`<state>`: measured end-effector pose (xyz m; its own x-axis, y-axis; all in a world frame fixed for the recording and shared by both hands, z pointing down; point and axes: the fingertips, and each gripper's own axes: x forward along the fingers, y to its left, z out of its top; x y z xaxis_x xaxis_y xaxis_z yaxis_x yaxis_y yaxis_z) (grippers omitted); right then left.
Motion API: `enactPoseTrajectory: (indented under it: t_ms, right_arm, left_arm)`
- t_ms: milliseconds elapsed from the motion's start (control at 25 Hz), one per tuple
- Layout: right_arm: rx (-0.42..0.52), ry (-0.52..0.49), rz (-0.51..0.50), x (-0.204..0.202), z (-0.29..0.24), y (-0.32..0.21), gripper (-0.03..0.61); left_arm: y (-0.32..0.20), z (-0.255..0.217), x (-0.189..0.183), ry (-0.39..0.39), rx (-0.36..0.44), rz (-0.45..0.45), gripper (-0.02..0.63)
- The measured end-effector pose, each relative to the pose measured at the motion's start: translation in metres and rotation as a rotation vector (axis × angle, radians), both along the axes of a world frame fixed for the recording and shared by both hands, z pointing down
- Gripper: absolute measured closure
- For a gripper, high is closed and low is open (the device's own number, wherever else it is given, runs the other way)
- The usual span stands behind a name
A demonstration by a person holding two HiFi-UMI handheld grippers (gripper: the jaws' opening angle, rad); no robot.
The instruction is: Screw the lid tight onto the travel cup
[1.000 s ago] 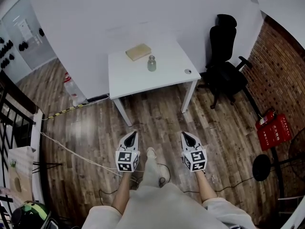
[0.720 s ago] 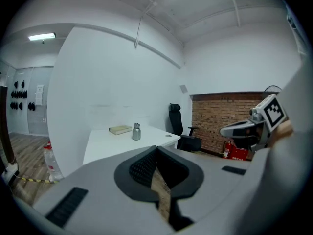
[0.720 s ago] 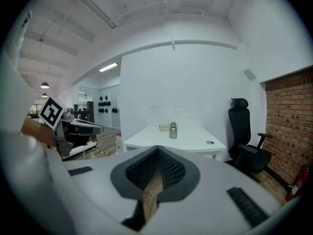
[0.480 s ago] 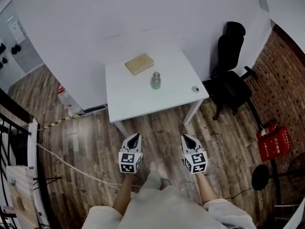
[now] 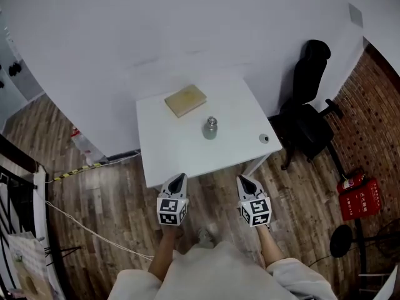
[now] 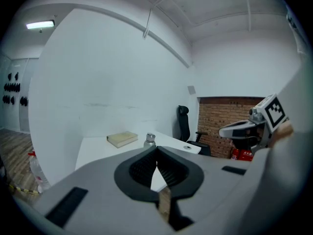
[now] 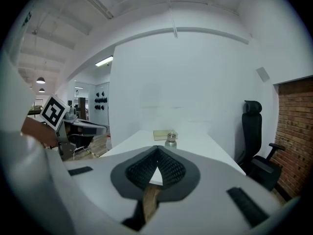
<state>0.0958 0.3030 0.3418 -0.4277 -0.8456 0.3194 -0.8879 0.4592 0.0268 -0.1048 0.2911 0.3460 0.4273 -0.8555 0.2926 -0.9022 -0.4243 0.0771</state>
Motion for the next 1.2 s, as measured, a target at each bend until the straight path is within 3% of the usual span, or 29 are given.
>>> enactPoseTrajectory:
  t_ms: [840,1200]
  right_arm:
    - [-0.038,-0.027,0.016,-0.001,0.024,-0.098,0.580]
    - [-0.065,-0.043,-0.024,0.000,0.042,-0.179,0.580]
  left_arm:
    - [-0.104,0.027,0.008,-0.019,-0.023,0.043,0.606]
    - [-0.176,0.052,0.023,-0.039,-0.061,0.065,0.606]
